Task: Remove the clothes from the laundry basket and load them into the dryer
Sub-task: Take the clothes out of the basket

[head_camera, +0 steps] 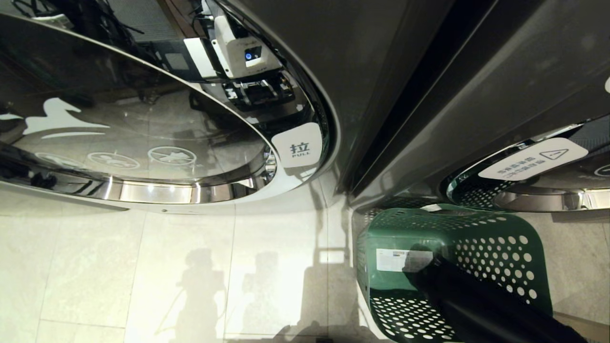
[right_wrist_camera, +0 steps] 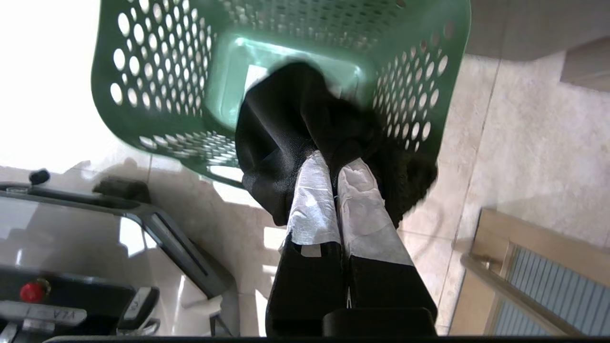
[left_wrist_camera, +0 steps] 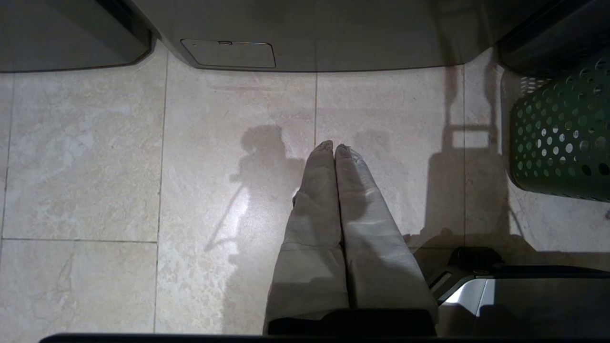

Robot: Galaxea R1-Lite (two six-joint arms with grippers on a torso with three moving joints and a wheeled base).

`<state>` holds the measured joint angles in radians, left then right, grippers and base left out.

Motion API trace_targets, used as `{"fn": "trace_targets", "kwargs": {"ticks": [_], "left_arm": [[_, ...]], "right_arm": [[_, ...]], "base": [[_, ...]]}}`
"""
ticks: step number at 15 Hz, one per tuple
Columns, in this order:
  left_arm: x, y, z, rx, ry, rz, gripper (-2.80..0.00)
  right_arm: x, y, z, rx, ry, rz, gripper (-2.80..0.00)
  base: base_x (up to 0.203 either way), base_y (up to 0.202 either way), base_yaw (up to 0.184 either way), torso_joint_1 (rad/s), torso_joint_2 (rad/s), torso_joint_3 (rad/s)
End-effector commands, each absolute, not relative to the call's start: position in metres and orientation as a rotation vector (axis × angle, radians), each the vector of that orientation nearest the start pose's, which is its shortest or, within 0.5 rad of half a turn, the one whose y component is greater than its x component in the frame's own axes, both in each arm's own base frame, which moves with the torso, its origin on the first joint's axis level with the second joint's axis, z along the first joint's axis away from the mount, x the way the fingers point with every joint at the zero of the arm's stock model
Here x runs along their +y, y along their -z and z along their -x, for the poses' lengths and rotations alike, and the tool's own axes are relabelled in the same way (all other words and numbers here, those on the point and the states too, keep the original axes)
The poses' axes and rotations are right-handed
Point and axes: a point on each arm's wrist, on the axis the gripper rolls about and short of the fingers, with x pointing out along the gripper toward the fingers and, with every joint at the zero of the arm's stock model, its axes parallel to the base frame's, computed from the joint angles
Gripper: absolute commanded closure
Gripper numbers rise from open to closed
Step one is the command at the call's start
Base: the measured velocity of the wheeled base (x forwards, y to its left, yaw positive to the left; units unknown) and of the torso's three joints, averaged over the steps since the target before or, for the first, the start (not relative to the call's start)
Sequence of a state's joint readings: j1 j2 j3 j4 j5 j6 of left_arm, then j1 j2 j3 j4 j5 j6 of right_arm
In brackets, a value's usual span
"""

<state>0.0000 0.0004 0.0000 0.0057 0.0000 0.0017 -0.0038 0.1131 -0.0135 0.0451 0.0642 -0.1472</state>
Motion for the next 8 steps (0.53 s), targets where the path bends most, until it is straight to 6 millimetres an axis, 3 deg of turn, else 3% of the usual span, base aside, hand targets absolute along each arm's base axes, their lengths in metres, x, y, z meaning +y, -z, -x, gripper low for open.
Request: {"fn": "trace_targets", "kwargs": {"ticks": [1, 8], "left_arm": [[0.0, -0.0745, 0.0227, 0.007, 0.0, -0.002, 0.0], [0.0, -0.0745, 0.0227, 0.007, 0.0, -0.002, 0.0]], "right_arm": [[0.0016, -0.0753, 0.0226, 0.047, -0.064, 0.147, 0.0], [0.0014, -0.0757, 0.0229, -0.003, -0.052, 0.128, 0.0]], "base": [[0.0, 0.0, 0.0, 0.0, 0.0, 0.0], [0.0, 0.0, 0.0, 0.0, 0.0, 0.0]]}}
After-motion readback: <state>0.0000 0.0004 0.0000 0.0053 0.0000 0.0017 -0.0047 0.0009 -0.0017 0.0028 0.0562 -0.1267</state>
